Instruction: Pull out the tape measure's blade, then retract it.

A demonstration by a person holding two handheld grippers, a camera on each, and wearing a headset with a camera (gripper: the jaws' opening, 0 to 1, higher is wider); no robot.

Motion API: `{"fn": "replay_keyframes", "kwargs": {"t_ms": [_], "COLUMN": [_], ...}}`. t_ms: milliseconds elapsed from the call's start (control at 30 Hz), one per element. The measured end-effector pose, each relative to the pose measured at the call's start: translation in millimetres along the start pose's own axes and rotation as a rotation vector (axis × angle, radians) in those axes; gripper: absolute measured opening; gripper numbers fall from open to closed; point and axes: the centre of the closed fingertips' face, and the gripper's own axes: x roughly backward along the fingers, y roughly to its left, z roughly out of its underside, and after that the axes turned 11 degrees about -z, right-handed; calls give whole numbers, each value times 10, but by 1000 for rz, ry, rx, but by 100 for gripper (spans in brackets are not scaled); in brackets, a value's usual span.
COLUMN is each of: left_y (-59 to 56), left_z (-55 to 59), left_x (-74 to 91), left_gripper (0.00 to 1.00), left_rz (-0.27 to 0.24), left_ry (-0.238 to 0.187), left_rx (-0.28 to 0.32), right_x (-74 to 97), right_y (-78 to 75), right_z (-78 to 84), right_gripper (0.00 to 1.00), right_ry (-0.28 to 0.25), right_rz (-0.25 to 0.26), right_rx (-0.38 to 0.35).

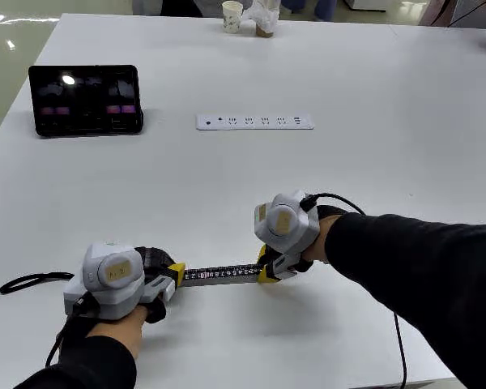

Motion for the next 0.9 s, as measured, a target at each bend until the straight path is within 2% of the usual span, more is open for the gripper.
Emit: {"fn": "replay_keyframes", "kwargs": {"t_ms": [900], "left_y": [8], "left_z": [7], "left_x": [-9], "left_gripper": [61], "left_rz": [5], "left_ry": [4], "left_rx": [-1], "right_x": [-55], "right_y": [22], "right_z": [-115], "right_gripper": [11], "right_ry": [2], "right_rz": [3], "right_rx": [-1]}}
